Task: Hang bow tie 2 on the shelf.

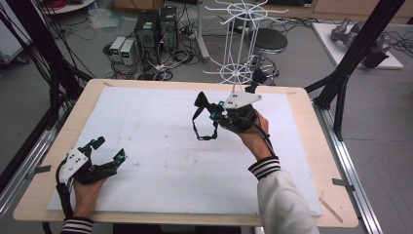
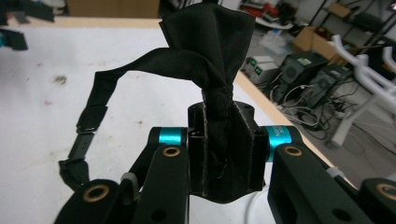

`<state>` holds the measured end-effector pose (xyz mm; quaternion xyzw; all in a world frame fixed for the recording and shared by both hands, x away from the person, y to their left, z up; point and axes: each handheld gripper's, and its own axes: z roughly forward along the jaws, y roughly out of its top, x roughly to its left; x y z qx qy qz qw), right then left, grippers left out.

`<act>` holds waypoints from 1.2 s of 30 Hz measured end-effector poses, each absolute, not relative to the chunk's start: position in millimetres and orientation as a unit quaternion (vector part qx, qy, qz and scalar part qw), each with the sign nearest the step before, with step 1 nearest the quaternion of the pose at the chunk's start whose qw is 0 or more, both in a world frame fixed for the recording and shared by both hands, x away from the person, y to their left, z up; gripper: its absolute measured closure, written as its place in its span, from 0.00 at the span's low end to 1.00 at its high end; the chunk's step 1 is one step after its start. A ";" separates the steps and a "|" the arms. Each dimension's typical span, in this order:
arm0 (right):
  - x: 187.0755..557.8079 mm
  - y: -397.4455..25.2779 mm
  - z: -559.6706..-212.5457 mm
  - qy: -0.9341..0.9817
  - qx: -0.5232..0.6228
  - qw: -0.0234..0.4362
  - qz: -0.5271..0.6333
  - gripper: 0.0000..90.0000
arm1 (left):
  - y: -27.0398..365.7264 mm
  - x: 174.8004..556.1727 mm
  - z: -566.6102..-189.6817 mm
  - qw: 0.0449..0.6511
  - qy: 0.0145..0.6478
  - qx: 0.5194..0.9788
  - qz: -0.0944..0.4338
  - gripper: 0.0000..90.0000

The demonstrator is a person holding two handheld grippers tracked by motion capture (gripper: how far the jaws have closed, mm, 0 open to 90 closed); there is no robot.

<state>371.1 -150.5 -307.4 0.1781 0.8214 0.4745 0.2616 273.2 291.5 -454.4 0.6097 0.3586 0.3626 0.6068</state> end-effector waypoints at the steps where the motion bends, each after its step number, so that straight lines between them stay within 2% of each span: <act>1: 370.0 -151.6 -306.8 0.820 0.182 0.261 0.477 0.85 | 291.5 273.2 -454.4 0.607 0.358 0.610 0.363 0.15; 5: 366.4 -155.5 -305.0 0.809 0.189 0.283 0.480 0.85 | 291.5 273.2 -454.4 0.606 0.359 0.610 0.363 0.15; 19: 353.7 -169.3 -295.2 0.788 0.204 0.305 0.493 0.85 | 291.4 273.1 -454.3 0.605 0.357 0.612 0.364 0.15; 36: 342.8 -190.8 -288.5 0.747 0.238 0.362 0.504 0.85 | 290.7 273.1 -454.4 0.606 0.358 0.610 0.364 0.15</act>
